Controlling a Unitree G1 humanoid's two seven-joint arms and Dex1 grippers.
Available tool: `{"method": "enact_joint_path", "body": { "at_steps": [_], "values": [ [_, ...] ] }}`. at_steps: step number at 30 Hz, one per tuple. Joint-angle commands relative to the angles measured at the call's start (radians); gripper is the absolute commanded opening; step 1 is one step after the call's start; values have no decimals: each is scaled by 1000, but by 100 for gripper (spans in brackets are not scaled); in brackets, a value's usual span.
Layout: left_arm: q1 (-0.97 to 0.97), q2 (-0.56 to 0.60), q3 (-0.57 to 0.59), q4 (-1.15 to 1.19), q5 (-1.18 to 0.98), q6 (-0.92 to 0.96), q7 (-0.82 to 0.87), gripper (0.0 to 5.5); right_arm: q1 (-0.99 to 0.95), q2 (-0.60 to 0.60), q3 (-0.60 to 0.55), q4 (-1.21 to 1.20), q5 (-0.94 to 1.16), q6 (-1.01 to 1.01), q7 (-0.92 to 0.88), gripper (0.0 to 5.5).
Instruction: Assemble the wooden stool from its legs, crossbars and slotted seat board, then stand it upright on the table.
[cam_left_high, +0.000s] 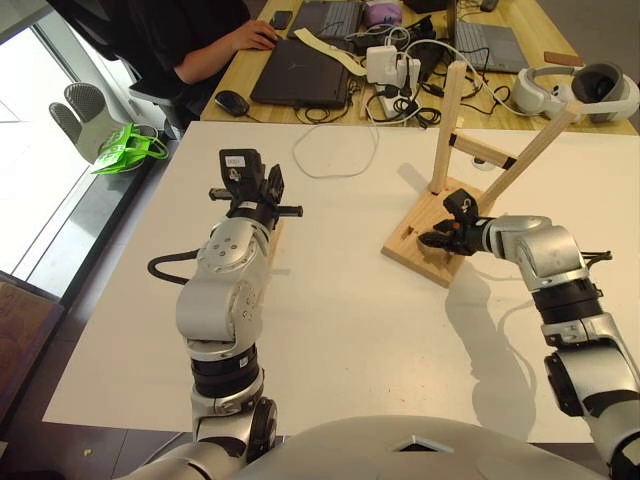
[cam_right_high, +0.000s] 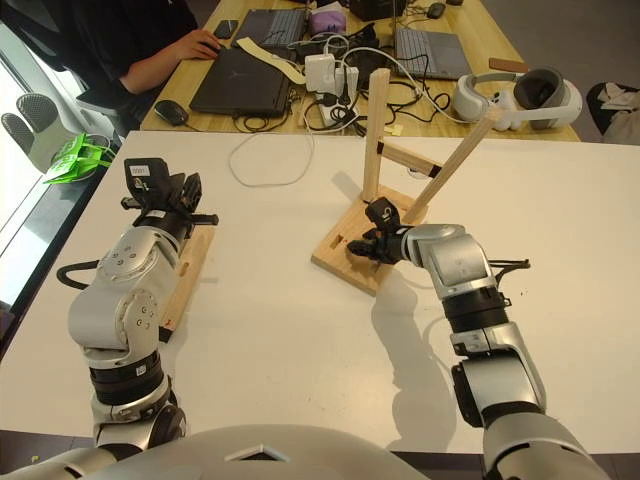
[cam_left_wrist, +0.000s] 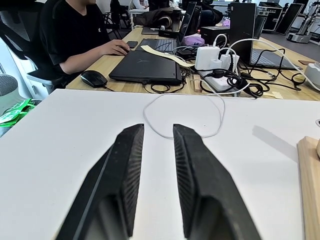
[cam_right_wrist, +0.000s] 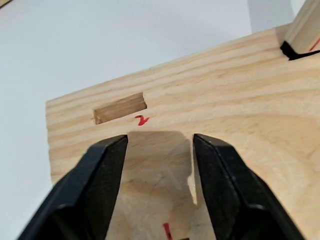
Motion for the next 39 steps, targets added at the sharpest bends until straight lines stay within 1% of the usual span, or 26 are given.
{"method": "enact_joint_path", "body": {
  "at_steps": [1,3,5,7,9,11,14,16,19,22,24,26,28,32,35,39],
  "values": [
    [-1,2,-1,-5,8,-1,1,105,89,-46,-2,-159,68,111,42,247],
    [-1,7,2,-8,6,1,-3,105,140,-90,-5,-272,116,153,77,247],
    [3,11,6,-11,7,1,-5,105,187,-167,11,-363,153,155,141,247],
    [9,9,9,-14,10,-1,-2,105,223,-258,36,-428,168,110,215,247],
    [10,4,8,-15,12,-4,3,105,222,-280,34,-440,157,52,224,247],
    [6,-1,3,-12,14,-7,6,105,156,-196,-32,-360,112,5,81,247],
    [6,3,6,-12,14,-7,2,105,78,-86,-183,-222,46,-13,-190,247],
    [22,4,13,-24,16,-6,4,105,52,-19,-289,-200,21,4,-350,247],
    [35,-5,14,-37,19,-3,13,105,75,85,-394,-297,9,51,-521,247],
    [37,-12,9,-33,20,-8,19,105,160,199,-424,-449,-1,61,-638,247],
    [32,-11,7,-32,18,-6,19,105,213,261,-419,-543,-1,43,-683,247],
    [30,-7,9,-32,16,-4,16,105,252,289,-402,-605,-10,15,-704,247],
    [32,-5,10,-28,16,-6,14,105,261,302,-406,-597,-22,-19,-725,247],
    [31,-10,0,-19,17,-11,15,105,191,291,-450,-426,-44,-110,-766,247],
    [21,-4,3,-6,14,-16,8,105,131,286,-483,-254,-43,-173,-785,247],
    [9,-1,-1,7,13,-20,1,105,63,285,-485,-42,-32,-259,-763,247]
  ]
}}
